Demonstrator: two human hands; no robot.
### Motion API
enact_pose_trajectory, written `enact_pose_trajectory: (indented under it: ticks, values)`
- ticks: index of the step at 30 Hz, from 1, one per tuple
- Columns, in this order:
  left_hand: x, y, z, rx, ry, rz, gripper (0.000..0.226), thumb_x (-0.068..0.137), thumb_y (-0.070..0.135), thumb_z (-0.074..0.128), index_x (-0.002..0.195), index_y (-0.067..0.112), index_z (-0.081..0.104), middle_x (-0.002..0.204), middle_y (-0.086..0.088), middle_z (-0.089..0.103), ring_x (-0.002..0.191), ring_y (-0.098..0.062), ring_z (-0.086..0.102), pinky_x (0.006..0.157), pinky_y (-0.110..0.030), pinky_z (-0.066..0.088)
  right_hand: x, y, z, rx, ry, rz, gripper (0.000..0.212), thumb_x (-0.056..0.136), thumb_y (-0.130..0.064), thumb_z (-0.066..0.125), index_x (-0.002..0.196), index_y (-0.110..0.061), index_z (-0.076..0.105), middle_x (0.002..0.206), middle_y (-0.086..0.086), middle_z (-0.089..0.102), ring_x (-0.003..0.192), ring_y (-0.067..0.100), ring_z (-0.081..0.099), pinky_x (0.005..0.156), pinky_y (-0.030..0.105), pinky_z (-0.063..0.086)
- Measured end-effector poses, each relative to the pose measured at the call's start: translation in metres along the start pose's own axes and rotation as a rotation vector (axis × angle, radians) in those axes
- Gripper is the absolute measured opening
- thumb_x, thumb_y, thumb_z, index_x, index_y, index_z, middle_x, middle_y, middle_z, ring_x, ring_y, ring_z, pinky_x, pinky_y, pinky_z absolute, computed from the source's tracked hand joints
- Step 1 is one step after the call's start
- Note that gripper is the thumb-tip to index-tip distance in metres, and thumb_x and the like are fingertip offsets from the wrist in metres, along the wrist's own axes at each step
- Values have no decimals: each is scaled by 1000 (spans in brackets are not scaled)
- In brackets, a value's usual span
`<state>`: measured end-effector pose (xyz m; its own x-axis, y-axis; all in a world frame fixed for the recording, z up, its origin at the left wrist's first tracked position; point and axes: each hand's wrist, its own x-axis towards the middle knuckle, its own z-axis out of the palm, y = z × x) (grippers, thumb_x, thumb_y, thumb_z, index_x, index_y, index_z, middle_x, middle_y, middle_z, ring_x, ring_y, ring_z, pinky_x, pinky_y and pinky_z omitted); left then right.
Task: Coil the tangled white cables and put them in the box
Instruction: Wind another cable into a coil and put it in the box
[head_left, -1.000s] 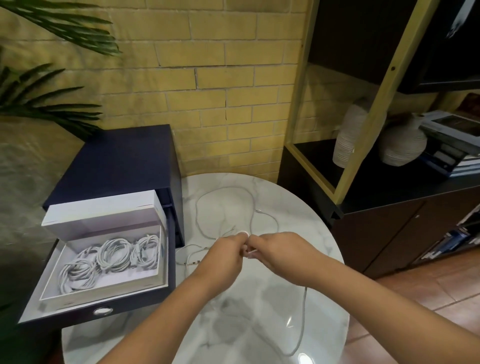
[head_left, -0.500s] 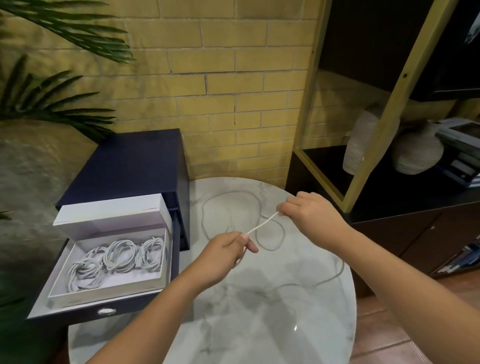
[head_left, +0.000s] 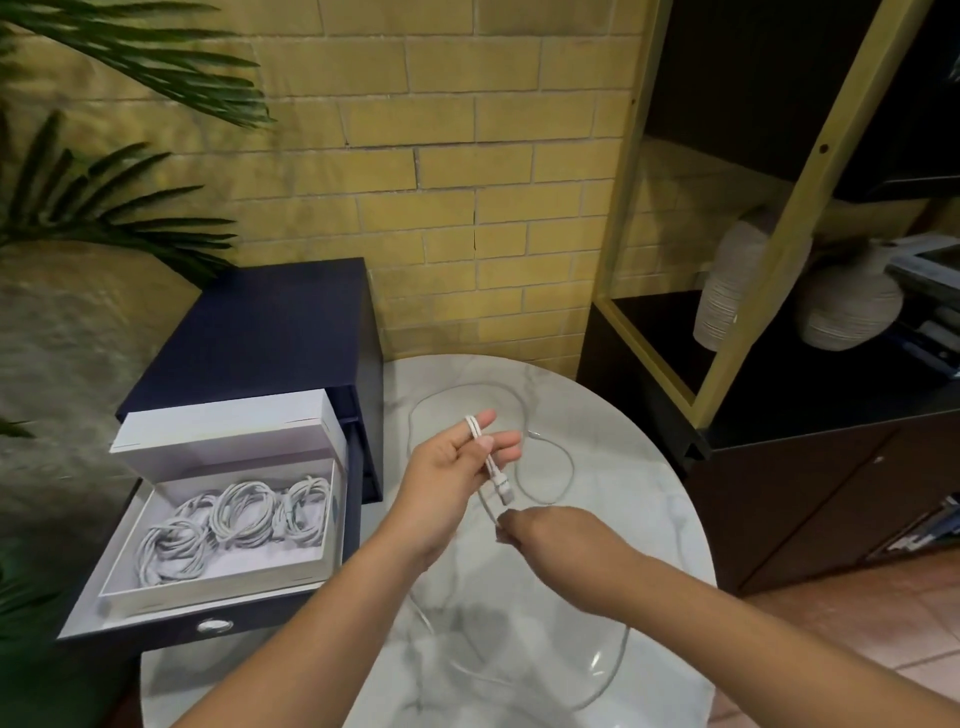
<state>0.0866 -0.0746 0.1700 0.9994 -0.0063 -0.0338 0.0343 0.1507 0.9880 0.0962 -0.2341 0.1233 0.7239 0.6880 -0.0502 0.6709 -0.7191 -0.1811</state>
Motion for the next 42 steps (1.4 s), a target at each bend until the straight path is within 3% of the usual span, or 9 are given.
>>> enact_pose_trajectory:
  ticks: [4, 8, 13, 16, 22, 26, 31, 39, 42]
  values:
    - [4, -11, -8, 426, 22, 91, 34, 101, 12, 43, 135, 16, 50, 109, 8, 70, 96, 3, 66, 86, -9, 48, 2, -2, -22, -98, 17, -89, 15, 101, -20, 44, 112, -16, 53, 97, 5, 64, 84, 29, 63, 65, 38, 48]
    - [3, -23, -18, 770, -81, 115, 34, 103, 15, 38, 134, 16, 52, 100, 10, 70, 92, 8, 63, 94, -19, 48, 8, 12, -47, -157, 73, -113, 12, 97, -23, 52, 108, -22, 58, 96, 0, 64, 84, 22, 64, 67, 37, 52]
    - [-5, -29, -23, 697, -180, -74, 33, 105, 26, 33, 127, 18, 56, 77, 5, 61, 67, 2, 54, 70, -13, 45, 13, 34, -79, -218, 206, -152, 17, 97, -26, 53, 109, -21, 64, 92, -2, 63, 82, 18, 62, 66, 35, 53]
    - [-14, -29, -31, 718, -191, -87, 34, 102, 42, 35, 119, 30, 62, 76, 9, 56, 69, -1, 52, 67, -16, 43, 15, 52, -90, -283, 321, -175, 16, 92, -25, 62, 105, -20, 69, 82, -2, 62, 74, 19, 60, 56, 34, 51]
    - [-21, -11, -21, 428, -181, -131, 32, 103, 32, 38, 103, 26, 69, 63, 12, 46, 75, -8, 58, 57, -15, 39, 29, 66, -76, -302, 431, -105, 9, 83, -28, 72, 88, -20, 73, 70, -2, 59, 61, 16, 47, 51, 27, 33]
    - [-15, 4, -14, 132, -175, -94, 42, 104, 24, 33, 88, 23, 72, 57, 5, 36, 61, -16, 43, 63, -17, 48, 37, 58, -50, -132, 300, 32, 23, 98, -30, 50, 105, -19, 69, 97, 0, 67, 87, 22, 59, 73, 35, 46]
    - [-7, 13, -7, -153, -134, -41, 30, 104, 15, 34, 120, 7, 58, 60, 5, 42, 54, -8, 41, 80, -25, 53, 35, 23, -26, 144, 134, 58, 24, 100, -22, 44, 102, -14, 66, 99, 2, 69, 91, 21, 61, 67, 26, 34]
    - [1, -5, -11, -26, 106, 58, 29, 101, 12, 44, 126, 24, 51, 112, 2, 71, 108, -13, 66, 104, -35, 43, 20, -12, -29, 236, -181, 78, 26, 103, -25, 38, 112, -10, 57, 106, 9, 64, 93, 26, 58, 78, 34, 45]
    - [5, -10, -15, 95, 183, 101, 33, 101, 14, 46, 133, 17, 51, 107, 17, 71, 105, -1, 65, 94, -19, 47, 13, -15, -35, 192, -255, 42, 25, 103, -26, 39, 109, -10, 58, 103, 8, 65, 92, 25, 58, 77, 36, 45]
